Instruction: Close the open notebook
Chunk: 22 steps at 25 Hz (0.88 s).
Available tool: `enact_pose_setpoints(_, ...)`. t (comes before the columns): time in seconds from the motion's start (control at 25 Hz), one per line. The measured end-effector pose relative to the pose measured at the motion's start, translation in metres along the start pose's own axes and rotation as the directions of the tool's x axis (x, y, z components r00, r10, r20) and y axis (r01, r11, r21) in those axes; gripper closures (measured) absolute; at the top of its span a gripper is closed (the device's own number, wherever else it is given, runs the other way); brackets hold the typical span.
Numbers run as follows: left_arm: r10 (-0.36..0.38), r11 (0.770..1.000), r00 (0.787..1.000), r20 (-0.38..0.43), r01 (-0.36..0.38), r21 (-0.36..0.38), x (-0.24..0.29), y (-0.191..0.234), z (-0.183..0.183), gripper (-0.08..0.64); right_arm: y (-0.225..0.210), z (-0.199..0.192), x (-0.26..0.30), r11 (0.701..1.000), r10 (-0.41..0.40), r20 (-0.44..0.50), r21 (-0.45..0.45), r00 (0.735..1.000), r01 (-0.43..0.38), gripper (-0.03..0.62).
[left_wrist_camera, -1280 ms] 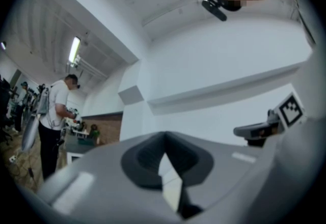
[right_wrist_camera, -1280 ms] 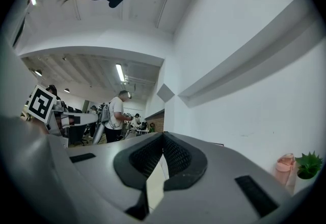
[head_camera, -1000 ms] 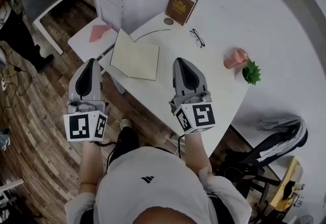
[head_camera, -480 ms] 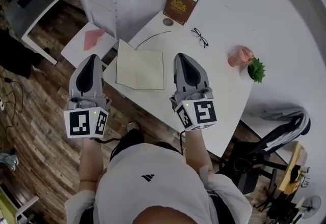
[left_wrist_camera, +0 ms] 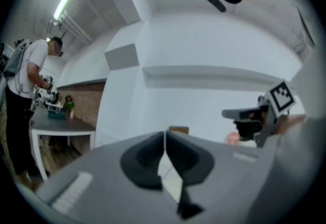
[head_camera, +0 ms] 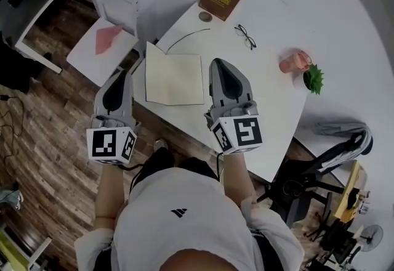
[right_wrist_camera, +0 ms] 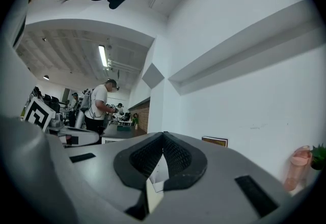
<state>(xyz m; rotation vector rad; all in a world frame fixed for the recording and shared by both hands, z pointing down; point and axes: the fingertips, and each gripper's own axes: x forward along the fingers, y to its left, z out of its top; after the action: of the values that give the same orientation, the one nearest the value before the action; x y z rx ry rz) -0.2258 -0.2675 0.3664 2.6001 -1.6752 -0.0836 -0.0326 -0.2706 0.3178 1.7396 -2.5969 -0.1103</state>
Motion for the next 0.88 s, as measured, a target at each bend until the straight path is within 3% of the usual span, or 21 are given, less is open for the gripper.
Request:
enact_pose_setpoints(0.2,-0.050,0.997,0.996,-0.080,0.045,-0.064,-0.006,-0.015,-0.042,0.447,0.003,-0.009,0.004,1.000,0.006,-0.028,0.005,1.000,-0.006,0.595)
enact_pose_setpoints(0.4,-0.053,0.994,0.989,-0.136,0.039,-0.103,-0.014,-0.027,-0.071,0.369,0.006,-0.014,0.008,0.999,0.034,-0.043,0.007,0.998,-0.034,0.595)
enact_pose_setpoints(0.72,0.002,0.985,0.974,-0.225,-0.041,-0.168,-0.020,-0.037,-0.117,0.351,0.009,-0.021,0.005,0.996,0.088,-0.072,0.005,0.993,-0.088,0.595)
enact_pose_setpoints(0.88,0.044,0.982,0.963,-0.266,-0.091,-0.168,-0.020,-0.040,-0.137,0.353,0.003,-0.025,-0.002,0.995,0.103,-0.092,0.002,0.990,-0.104,0.595)
